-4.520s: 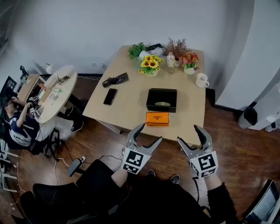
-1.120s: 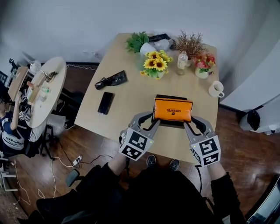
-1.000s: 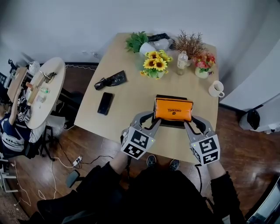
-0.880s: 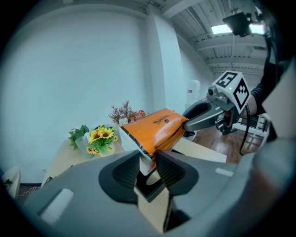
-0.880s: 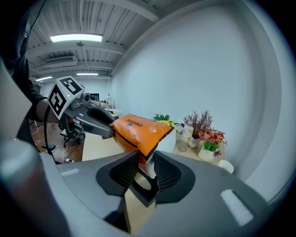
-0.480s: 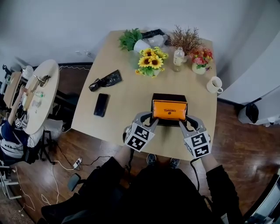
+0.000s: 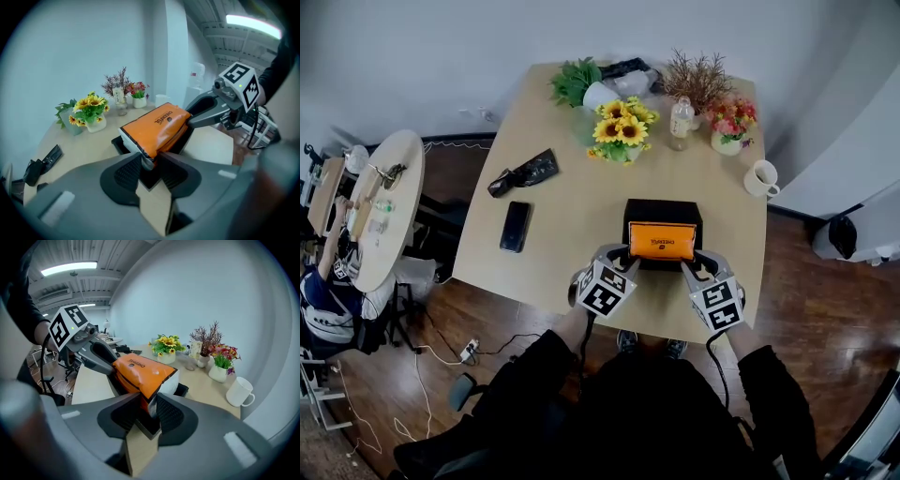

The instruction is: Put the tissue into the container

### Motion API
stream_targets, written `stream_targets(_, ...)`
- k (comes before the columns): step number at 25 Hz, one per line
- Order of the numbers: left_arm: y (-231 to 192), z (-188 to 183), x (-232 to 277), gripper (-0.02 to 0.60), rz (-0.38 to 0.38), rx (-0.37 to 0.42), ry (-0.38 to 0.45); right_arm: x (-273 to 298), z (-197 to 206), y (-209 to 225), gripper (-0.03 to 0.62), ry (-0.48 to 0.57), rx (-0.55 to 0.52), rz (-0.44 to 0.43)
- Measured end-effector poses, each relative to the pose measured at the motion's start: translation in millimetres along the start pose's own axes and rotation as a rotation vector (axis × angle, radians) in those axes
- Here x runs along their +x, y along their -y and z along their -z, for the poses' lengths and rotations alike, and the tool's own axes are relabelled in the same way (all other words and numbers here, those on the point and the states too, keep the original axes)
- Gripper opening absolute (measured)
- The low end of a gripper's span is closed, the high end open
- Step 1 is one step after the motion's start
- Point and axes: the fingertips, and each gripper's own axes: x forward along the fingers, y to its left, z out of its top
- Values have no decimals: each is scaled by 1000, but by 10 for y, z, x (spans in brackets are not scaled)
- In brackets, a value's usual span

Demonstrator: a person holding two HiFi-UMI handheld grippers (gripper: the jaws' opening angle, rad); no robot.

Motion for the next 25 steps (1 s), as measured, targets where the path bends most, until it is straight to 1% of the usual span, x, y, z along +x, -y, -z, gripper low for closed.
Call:
stream_targets(5,-38,76,111,91,9,10,-58,127,95,19,109,-54,4,-11)
stream_targets(7,-50,75,147,92,22,14,-96,159,112,42,110,-80,12,-18)
stream_targets(10,-59,98,204,94,45,10,-184,198,145,69,114,-134,39,-26)
stream_targets(13,-43,71,249,97,62,21,-285,219,163,96,115,-205,51,-33)
stream_targets(15,-28,55,260,97,74,33,-335,225,172,101,115,-246,57,-47)
stream_targets(18,-27,54,257,98,82,32,-345,227,179,103,118,-291,70,-76)
stream_targets(21,-32,51,247,103,63,22,-327,212,173,93,134,-314,15,-82)
stream_targets(23,-55,49,234,114,28,56,-329,191,163,102,154,-318,-20,-65)
stream_targets(25,-104,41,220,140,-21,119,-336,176,145,133,196,-310,-30,-49)
